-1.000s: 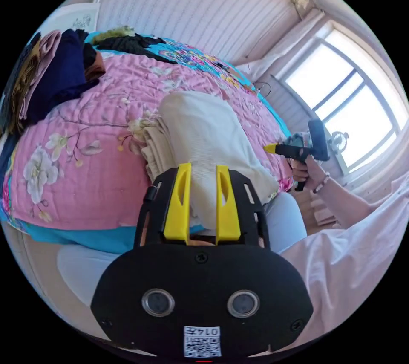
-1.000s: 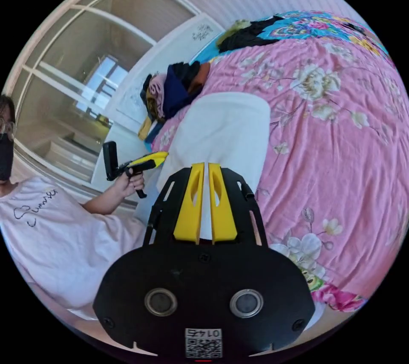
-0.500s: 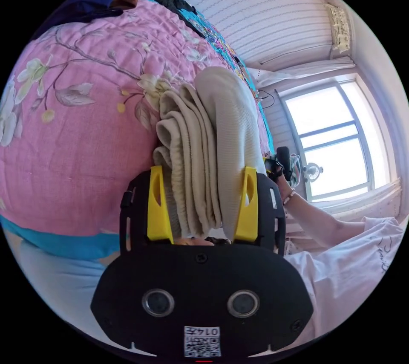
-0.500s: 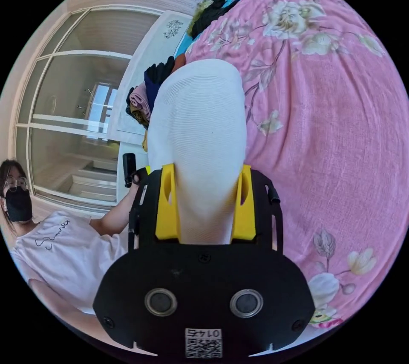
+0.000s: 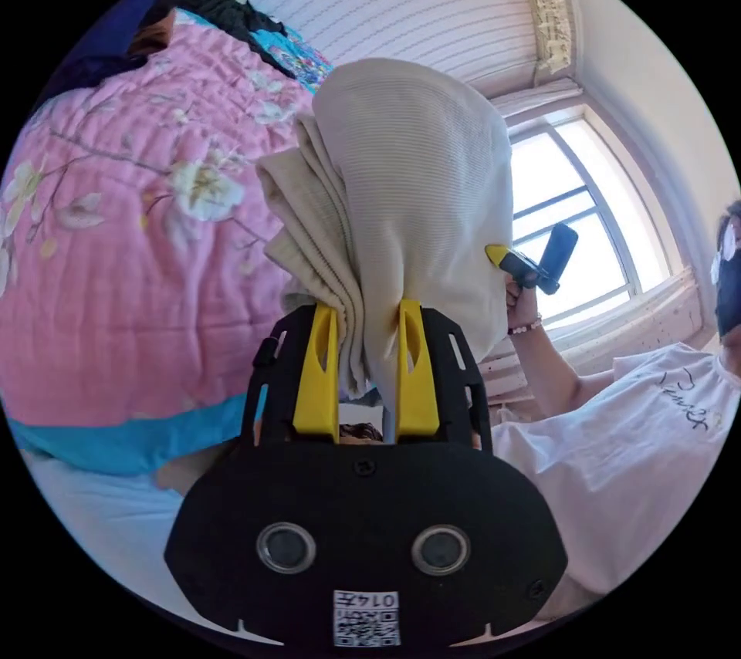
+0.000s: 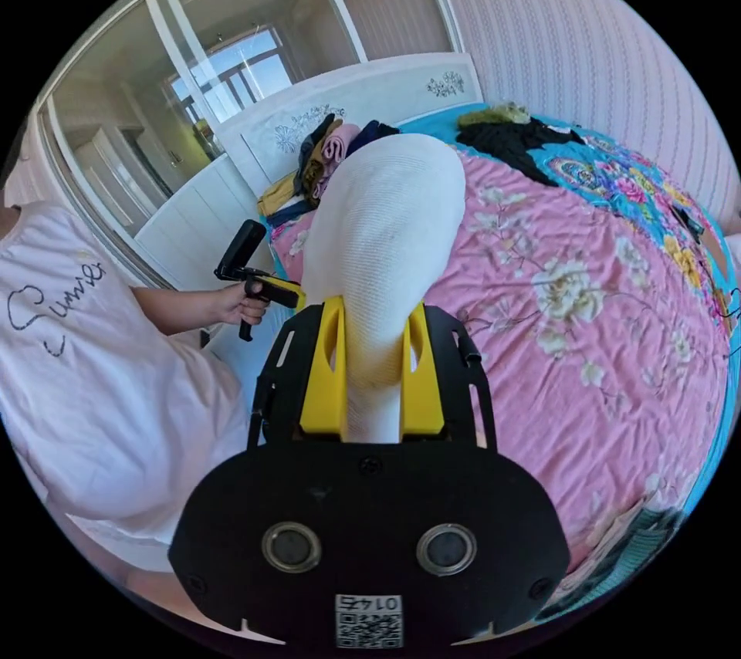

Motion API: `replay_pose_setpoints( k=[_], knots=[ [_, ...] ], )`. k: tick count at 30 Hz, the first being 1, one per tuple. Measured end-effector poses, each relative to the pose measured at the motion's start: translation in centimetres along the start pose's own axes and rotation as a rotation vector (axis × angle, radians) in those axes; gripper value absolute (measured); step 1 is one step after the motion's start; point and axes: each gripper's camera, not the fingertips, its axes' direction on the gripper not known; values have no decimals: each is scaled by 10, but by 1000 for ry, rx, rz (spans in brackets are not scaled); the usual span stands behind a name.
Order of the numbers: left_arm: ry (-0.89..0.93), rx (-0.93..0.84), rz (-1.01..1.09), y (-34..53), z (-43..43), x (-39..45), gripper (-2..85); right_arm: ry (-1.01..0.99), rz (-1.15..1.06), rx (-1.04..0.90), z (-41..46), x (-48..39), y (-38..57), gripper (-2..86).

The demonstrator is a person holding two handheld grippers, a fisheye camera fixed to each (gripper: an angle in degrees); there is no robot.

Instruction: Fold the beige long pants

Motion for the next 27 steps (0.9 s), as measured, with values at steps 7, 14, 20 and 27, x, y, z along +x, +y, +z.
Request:
replay_pose_setpoints(
  k=[7, 14, 20, 27],
  knots=[
    [241, -192, 350, -96, 162, 144, 115, 440, 119, 78, -210, -9, 95, 115],
    [137, -393, 271, -137, 386, 288, 127, 871, 857, 114, -376, 70, 228, 150],
    [-139, -648, 526, -108, 471, 322, 112, 807, 1022, 131, -321, 121, 321, 76],
    [4, -551, 568, -90, 387, 290, 99, 866, 950, 80, -297, 94, 287, 60]
  ],
)
